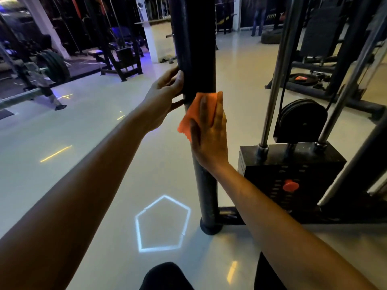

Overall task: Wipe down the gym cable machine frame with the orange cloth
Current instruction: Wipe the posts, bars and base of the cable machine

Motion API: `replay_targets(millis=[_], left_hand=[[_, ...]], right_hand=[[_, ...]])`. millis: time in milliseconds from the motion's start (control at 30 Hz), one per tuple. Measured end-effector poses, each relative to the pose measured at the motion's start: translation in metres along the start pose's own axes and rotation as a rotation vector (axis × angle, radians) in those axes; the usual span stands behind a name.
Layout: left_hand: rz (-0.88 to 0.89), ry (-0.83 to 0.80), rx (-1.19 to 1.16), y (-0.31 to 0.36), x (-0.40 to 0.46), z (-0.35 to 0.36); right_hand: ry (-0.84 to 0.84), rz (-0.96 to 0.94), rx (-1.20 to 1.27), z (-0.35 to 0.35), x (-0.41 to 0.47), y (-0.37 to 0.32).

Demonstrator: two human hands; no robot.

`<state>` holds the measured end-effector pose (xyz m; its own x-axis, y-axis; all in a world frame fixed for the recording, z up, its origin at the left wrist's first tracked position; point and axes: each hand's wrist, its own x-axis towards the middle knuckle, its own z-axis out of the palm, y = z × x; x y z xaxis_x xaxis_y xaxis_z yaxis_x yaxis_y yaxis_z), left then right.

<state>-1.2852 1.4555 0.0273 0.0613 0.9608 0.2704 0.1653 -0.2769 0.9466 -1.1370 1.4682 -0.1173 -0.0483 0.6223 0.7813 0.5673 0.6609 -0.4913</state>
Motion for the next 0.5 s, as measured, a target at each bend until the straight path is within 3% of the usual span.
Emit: replay_targets(millis=[133,333,500], left_hand=[[-0.011,0.014,0.011,-0.01,-0.008,0.006],[-0.02,-0.011,-0.012,-0.012,-0.008,0.006],[-0.016,0.041,-0.039,-0.019,-0.012,0.012]], right_hand=[[-0.133,0.055,0.017,0.005,-0.064,0.023],[0.037,0.059,0.048,-0.001,0.002,-0.009],[-0.066,0.032,-0.024,0.011,-0.048,0.026]])
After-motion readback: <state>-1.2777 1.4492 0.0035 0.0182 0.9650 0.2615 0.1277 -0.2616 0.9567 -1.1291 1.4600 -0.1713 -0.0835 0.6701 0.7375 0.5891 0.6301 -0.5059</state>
